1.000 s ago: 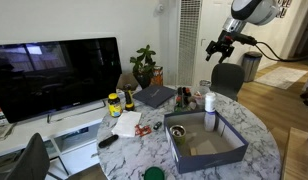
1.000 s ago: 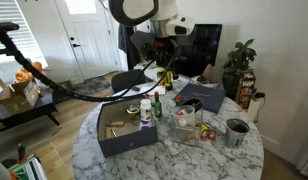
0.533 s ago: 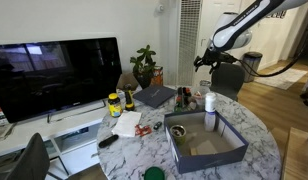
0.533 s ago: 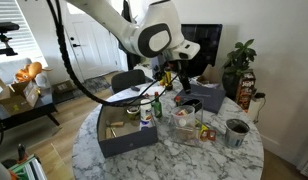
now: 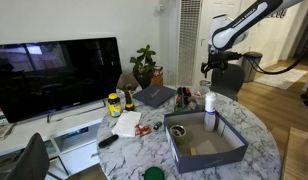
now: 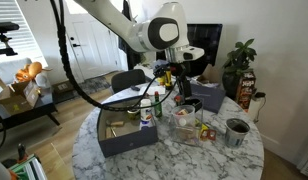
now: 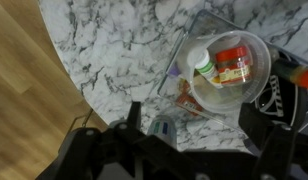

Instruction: Put the clear cup in the box

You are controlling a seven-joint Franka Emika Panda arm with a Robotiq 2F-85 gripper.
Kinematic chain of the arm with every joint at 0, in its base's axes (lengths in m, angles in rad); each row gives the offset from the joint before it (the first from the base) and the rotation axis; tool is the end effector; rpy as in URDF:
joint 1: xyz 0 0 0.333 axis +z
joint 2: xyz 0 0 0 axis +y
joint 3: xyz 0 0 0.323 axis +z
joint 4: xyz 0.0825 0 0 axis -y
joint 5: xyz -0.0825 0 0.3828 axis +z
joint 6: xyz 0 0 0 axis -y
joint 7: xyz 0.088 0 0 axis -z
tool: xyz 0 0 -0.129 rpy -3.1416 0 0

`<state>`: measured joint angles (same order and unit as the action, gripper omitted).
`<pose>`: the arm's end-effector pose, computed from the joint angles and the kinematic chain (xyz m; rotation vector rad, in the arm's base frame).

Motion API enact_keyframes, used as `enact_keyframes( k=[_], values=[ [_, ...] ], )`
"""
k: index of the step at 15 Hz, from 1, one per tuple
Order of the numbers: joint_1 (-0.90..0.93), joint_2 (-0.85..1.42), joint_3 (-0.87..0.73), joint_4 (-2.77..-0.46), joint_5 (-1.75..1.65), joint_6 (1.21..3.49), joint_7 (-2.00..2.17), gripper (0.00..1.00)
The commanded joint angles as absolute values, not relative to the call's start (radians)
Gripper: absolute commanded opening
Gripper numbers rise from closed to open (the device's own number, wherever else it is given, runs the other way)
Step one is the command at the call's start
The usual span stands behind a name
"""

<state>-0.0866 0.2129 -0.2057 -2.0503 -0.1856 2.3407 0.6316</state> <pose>0.5682 -0.1743 0.3319 2.7411 -1.1484 0.1622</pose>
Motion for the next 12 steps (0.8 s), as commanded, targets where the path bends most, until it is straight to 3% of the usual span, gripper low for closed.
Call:
enact_keyframes(
  k=[1, 6, 9, 10, 12],
  values=[
    [-0.082, 0.215, -0.203, -2.049, -0.184, 2.334, 0.629, 1.00],
    [-0.109, 0.327, -0.202, -1.976, -0.158, 2.294, 0.504, 1.00],
    [-0.119, 0.384, -0.197, -1.942, -0.126, 2.322, 0.450, 0.87],
    [-0.121, 0.399, -0.194, -1.932, -0.110, 2.327, 0.435, 0.90],
    [-0.124, 0.433, -0.188, -1.898, -0.071, 2.330, 0.404, 0.86]
  ],
)
